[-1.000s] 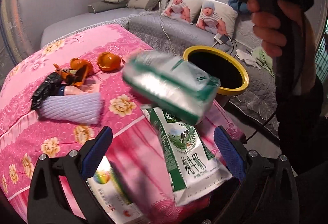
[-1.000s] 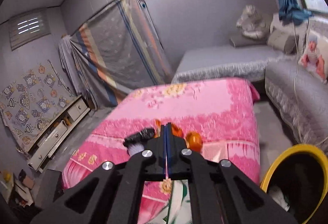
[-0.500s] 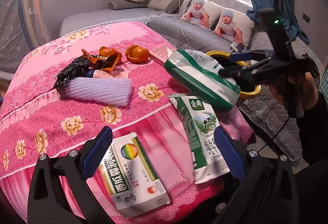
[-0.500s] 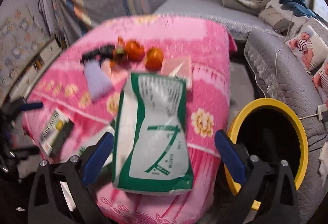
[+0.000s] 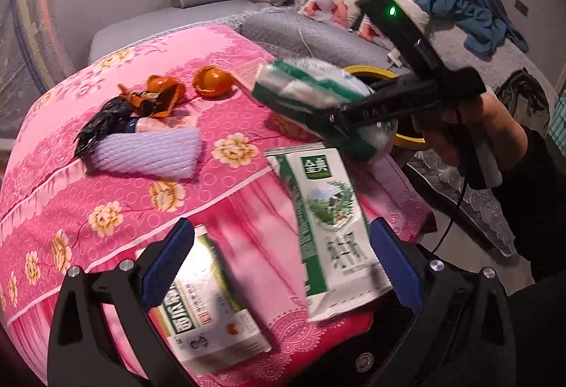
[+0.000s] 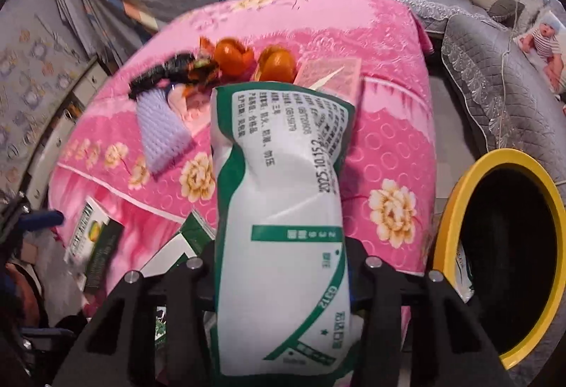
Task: Collect trash
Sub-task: 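Grasp the white milk carton with the left gripper while the right gripper carries the snack bag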
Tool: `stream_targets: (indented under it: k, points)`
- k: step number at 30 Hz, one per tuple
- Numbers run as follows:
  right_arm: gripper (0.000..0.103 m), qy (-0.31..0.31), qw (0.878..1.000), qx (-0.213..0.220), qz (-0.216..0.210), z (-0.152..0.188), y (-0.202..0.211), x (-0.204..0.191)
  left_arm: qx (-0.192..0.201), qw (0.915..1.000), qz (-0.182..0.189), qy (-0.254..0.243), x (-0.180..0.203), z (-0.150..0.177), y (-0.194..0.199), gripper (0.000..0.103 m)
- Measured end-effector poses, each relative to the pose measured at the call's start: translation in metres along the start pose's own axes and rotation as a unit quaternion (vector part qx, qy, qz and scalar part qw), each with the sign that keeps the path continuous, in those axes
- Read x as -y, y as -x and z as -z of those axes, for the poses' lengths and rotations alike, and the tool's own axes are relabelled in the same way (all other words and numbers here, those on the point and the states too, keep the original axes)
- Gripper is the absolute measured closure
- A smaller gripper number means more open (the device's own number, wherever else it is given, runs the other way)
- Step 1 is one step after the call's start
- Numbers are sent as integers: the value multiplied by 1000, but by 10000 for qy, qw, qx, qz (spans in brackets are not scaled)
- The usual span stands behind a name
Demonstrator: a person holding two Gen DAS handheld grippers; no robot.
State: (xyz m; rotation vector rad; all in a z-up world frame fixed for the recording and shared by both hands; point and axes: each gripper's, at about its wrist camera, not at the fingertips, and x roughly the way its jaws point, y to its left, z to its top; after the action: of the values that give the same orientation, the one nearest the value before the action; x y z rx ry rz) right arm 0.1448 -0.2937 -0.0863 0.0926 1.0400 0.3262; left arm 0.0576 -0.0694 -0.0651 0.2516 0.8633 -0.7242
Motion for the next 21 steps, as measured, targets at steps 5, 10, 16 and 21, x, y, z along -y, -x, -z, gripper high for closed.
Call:
stream_targets:
  k: [5, 10, 16, 21]
  points:
    - [60, -387, 9924, 1008, -584, 13, 69, 23, -336, 9988, 238, -263, 25, -13, -22, 8]
    - [59, -518, 9846, 1546, -638, 36, 115, 32, -664, 9975, -58, -216, 32, -25, -56, 9]
    - [59, -590, 9791, 1799, -745, 59, 139, 40, -1017, 9943, -283, -113, 32, -27, -86, 21]
    - [58, -706, 9744, 1963, -834, 68, 148, 45, -1079, 9935, -366, -46, 33, -26, -94, 51]
